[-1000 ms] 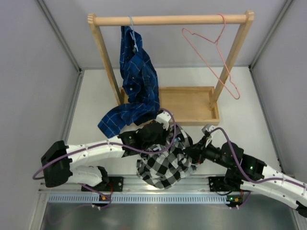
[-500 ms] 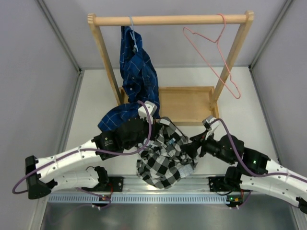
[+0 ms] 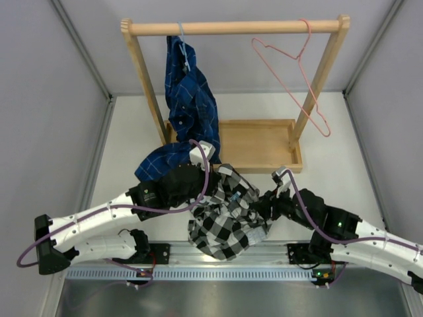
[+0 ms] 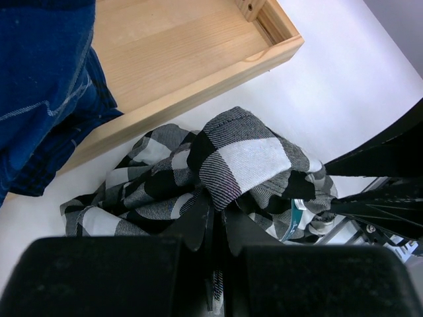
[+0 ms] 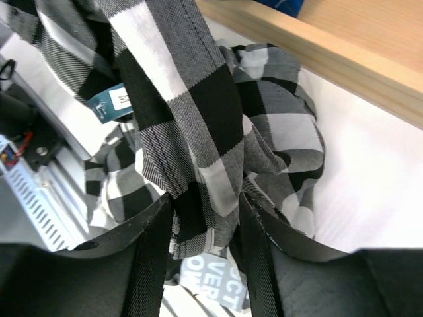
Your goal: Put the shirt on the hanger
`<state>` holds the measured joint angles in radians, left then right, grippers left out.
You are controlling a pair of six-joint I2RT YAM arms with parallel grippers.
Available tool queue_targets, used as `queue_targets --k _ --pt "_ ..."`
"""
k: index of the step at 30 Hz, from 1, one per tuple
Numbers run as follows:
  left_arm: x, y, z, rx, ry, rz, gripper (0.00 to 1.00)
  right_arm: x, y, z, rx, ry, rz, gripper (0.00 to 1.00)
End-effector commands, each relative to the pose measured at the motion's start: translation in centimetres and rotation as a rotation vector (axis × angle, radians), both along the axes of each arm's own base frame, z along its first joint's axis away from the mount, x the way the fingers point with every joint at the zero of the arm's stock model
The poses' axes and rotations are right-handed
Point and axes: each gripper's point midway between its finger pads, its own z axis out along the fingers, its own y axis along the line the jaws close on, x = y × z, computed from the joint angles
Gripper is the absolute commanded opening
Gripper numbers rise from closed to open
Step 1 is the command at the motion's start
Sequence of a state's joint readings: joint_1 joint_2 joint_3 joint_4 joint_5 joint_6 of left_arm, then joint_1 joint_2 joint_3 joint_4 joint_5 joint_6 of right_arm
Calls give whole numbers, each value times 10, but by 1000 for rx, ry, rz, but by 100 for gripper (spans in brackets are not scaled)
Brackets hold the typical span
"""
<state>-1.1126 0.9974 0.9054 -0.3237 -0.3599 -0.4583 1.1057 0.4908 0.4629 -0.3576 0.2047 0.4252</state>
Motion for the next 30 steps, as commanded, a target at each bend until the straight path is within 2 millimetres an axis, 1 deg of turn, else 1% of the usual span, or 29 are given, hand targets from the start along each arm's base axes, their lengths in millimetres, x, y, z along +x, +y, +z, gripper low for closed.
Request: queue_targets --k 1,5,8,10,11,12,13,14,15,16,19,21,23,26,27,28,29,30 --pt "0 -3 25 -71 -18 1 0 12 6 18 54 -94 -28 42" --pt "-1 -1 28 -78 -23 2 0 0 26 14 81 -96 92 40" --pt "-2 -2 32 -88 -25 -9 0 -2 35 11 84 -93 127 40" --pt "-3 -2 33 -91 -28 -14 0 -3 39 11 85 -94 145 42" --pt "-2 1 33 -87 -33 -6 0 -8 41 14 92 -95 174 46" --pt "-2 2 33 -85 -35 -6 0 -10 41 16 95 -95 185 48" --pt "-1 4 32 -80 -40 7 0 -12 41 24 110 -100 195 51" --pt "0 6 32 -78 -42 13 0 -14 38 24 104 -99 199 53" --pt "-1 7 31 -69 -44 12 0 -16 34 35 135 -116 198 54" --pt "-1 8 32 -68 -46 10 0 -17 32 40 146 -124 200 55" --pt "-5 8 35 -79 -48 -10 0 -16 17 52 149 -154 168 60" --pt "-7 8 36 -87 -47 -20 0 -8 5 53 128 -172 102 60" --pt "-8 7 39 -91 -49 -30 0 -2 1 54 126 -179 59 56" --pt "-10 6 39 -95 -48 -40 0 6 1 56 109 -179 21 50" --pt "-10 6 40 -96 -48 -47 0 8 4 53 93 -175 22 49" --pt "-11 6 40 -98 -48 -50 0 8 8 58 103 -191 34 48" --pt "-11 6 40 -98 -47 -51 0 6 14 59 106 -191 63 48" --pt "-11 5 41 -100 -48 -51 0 5 21 55 88 -184 91 47"
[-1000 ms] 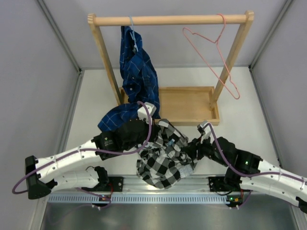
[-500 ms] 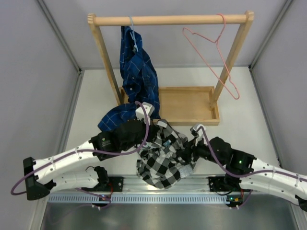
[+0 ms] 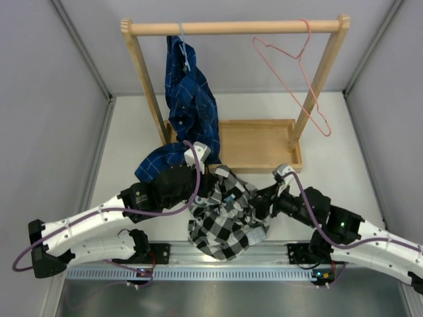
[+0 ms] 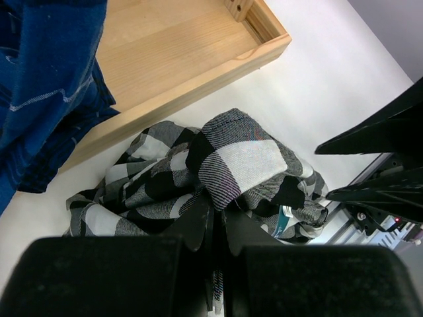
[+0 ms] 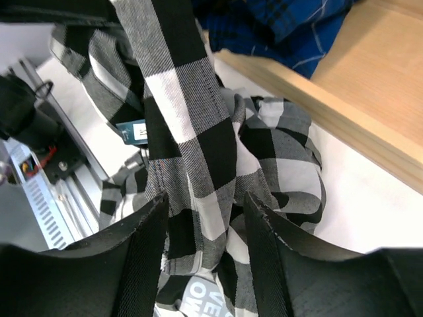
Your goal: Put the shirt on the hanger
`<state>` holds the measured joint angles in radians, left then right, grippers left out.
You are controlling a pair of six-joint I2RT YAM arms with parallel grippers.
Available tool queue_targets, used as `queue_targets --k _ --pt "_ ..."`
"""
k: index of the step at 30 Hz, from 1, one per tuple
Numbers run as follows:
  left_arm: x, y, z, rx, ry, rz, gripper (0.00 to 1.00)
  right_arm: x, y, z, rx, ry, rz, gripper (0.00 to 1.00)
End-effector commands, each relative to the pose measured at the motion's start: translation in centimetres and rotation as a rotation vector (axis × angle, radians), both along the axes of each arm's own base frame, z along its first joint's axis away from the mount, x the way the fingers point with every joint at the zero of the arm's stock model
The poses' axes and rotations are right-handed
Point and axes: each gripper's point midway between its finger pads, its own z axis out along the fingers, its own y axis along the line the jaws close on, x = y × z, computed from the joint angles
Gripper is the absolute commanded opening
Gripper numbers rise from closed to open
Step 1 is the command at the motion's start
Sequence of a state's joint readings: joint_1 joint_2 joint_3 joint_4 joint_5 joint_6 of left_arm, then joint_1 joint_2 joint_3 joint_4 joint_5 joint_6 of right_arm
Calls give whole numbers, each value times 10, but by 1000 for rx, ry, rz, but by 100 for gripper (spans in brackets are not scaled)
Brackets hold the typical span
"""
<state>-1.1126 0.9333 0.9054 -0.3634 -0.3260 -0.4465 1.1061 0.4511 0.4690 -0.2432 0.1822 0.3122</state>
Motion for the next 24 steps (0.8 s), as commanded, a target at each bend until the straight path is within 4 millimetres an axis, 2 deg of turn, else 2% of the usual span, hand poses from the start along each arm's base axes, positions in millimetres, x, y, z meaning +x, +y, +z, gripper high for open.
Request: queue_targets --k 1,6,8,9,10,12,13,16,19,20,21,22,23,24 --pt "0 -3 30 -81 -40 -13 0 -2 21 24 25 -48 74 47" --pt "-1 -3 32 -84 -43 -14 0 -2 45 14 -2 -33 136 45" --pt "-1 -3 32 -85 -42 -13 0 0 49 14 1 -36 138 35" --pt "0 -3 33 -85 -45 -11 0 2 50 13 -2 -38 131 27" --pt "0 -2 33 -85 -45 -10 0 5 48 14 -4 -42 110 13" --pt "0 -2 34 -88 -48 -10 0 9 45 17 1 -53 83 11" --pt "0 0 36 -91 -53 -6 0 13 43 18 0 -62 58 1" --pt "1 4 39 -92 -65 5 0 15 36 34 26 -85 34 0" --pt "3 10 51 -101 -90 25 0 12 26 67 53 -128 32 0" --pt "2 13 63 -123 -108 23 0 10 22 81 74 -145 36 0" --pt "0 14 72 -139 -121 10 0 8 17 107 106 -171 32 0" --pt "-3 14 82 -149 -144 -12 0 5 16 121 130 -187 43 0" --pt "-10 15 100 -191 -163 -48 0 2 13 139 158 -207 52 0" --pt "-13 16 112 -215 -180 -61 0 -3 6 176 209 -258 62 0"
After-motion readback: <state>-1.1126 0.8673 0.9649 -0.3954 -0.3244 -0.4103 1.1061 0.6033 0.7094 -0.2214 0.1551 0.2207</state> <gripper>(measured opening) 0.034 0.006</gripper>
